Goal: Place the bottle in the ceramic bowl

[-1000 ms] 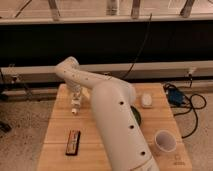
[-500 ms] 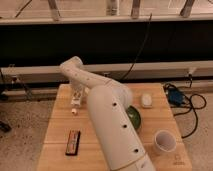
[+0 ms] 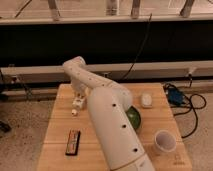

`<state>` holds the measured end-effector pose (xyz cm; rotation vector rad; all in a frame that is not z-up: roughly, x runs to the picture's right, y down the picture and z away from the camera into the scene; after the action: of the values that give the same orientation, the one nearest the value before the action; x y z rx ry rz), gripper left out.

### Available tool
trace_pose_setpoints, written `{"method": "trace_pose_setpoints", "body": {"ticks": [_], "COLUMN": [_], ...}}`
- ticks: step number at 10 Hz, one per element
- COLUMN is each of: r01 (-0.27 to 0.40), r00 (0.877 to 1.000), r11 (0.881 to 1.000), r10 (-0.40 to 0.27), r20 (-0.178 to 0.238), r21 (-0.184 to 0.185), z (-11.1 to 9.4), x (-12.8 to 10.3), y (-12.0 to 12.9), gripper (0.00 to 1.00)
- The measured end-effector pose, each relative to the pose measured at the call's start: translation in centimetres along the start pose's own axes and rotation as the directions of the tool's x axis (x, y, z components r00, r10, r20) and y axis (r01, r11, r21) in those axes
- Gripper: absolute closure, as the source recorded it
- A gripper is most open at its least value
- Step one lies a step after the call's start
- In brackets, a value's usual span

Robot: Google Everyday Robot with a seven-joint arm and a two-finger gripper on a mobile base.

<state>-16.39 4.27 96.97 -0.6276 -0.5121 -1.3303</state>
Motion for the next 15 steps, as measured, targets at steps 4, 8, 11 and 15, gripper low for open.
{"method": "trace_pose_setpoints", "body": {"ticks": [4,8,11,15], "r01": [-0.025,-0.022,-0.03,-0.025], "r00": [1.0,1.0,0.999,0.999], "r11": [1.0,1.0,0.999,1.0], "r10": [0.025,0.022,0.03,0.025], "r20": [-0.013,-0.017,-0.026,-0.029], "r21": [0.003,0.007,0.011,0.018], "z": [-1.6,-2.8,-4.8,-6.4], "x": [0.1,-0.1,0.1,-0.1], "y": [0.4,1.0,2.5,2.9], "gripper": [1.0,1.0,1.0,1.0]}}
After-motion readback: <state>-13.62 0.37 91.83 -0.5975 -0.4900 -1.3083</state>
